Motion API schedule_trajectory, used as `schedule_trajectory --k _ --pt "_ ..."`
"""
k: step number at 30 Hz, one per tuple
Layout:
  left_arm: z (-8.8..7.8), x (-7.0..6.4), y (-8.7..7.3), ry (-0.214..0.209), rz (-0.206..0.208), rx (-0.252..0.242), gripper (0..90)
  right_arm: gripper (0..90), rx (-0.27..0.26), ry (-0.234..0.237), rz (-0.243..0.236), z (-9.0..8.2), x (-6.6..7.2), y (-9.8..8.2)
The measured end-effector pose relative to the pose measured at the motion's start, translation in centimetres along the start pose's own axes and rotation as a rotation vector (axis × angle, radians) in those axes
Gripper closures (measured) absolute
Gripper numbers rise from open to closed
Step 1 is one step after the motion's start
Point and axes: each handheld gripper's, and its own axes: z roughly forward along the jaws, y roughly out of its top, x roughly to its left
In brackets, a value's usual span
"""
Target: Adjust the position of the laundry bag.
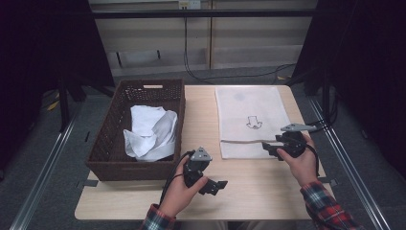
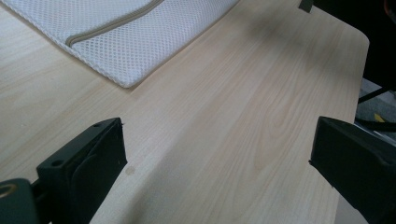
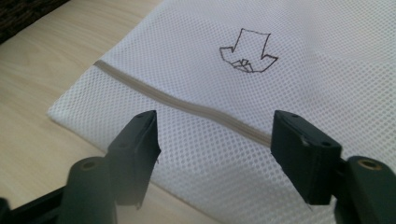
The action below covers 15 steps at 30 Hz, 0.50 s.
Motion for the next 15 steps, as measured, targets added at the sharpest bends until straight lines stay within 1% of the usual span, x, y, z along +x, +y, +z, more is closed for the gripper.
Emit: schedule_trajectory --k 3,4,5,7,8,9,10,11,12,13,14,15 --pt "0.1 0.0 0.0 -0.011 0.002 -0.007 2.8 51.9 -0.001 -0.007 -0.005 0.5 -0.1 0.6" --pt "0.1 0.0 0.0 -0.009 0.003 -0.002 2.8 58.1 0.003 -0.015 -0.020 0.7 -0.2 0.7" --pt "0.1 0.0 0.0 -0.007 0.003 -0.001 2.8 63.0 0.016 -0.023 -0.029 0.9 -0.2 0.9" --pt "0.1 0.0 0.0 -0.008 0.002 -0.003 2.8 70.0 0.031 -0.031 -0.034 1.5 -0.2 1.1" --pt "0.0 0.1 0.0 -0.007 0.004 0.000 2.8 78.0 0.031 -0.034 -0.044 1.7 -0.2 1.3" --pt "0.0 0.1 0.0 -0.005 0.003 -0.011 2.8 84.4 0.031 -0.042 -0.068 1.9 -0.1 1.4" --pt "0.0 0.1 0.0 -0.005 -0.006 -0.019 2.8 88.2 0.035 -0.049 -0.094 2.1 -0.1 1.7" --pt "-0.1 0.1 0.0 -0.006 -0.009 -0.019 2.8 90.0 0.042 -0.052 -0.106 2.3 0.0 1.9" --pt "-0.1 0.1 0.0 -0.008 -0.008 -0.023 2.8 90.0 0.050 -0.052 -0.103 2.5 0.1 2.1" --pt "-0.1 0.2 0.0 -0.006 -0.004 -0.020 2.8 90.0 0.061 -0.042 -0.095 2.9 0.2 2.5" --pt "-0.1 0.2 0.0 -0.004 -0.004 -0.018 2.8 90.0 0.056 -0.021 -0.087 3.2 0.2 2.7" --pt "-0.1 0.2 0.0 -0.003 -0.006 -0.015 2.8 90.0 0.056 -0.021 -0.087 3.2 0.2 2.7"
